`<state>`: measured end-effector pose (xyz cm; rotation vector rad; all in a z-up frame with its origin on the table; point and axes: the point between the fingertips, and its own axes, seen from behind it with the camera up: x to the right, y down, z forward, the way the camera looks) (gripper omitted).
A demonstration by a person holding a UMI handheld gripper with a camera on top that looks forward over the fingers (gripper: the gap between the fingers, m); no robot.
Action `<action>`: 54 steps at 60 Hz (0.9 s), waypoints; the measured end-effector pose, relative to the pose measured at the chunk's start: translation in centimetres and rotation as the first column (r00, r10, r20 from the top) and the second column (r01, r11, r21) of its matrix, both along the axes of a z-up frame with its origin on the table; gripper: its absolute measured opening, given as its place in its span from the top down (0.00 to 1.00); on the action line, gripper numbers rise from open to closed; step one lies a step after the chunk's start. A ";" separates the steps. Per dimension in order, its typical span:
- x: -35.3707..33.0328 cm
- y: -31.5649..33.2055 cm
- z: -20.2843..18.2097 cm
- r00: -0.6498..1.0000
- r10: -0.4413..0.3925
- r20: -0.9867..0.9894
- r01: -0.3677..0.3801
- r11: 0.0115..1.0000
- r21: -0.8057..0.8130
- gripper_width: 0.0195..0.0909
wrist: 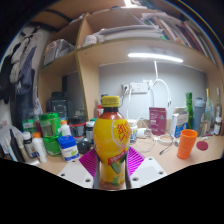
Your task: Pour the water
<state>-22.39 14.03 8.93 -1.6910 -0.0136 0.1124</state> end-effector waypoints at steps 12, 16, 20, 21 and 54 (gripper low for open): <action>4.3 0.7 7.4 0.879 0.069 -0.472 -0.062 0.998 0.030 0.77; 6.9 1.0 9.3 0.708 0.070 -0.703 -0.083 0.996 0.015 0.77; 9.2 1.4 10.0 0.456 0.042 -0.889 -0.111 0.994 -0.010 0.77; 9.8 2.2 10.0 0.387 0.031 -0.922 -0.120 0.993 -0.017 0.77; 17.1 2.6 11.5 -0.578 -0.019 -0.816 -0.171 0.980 0.098 0.77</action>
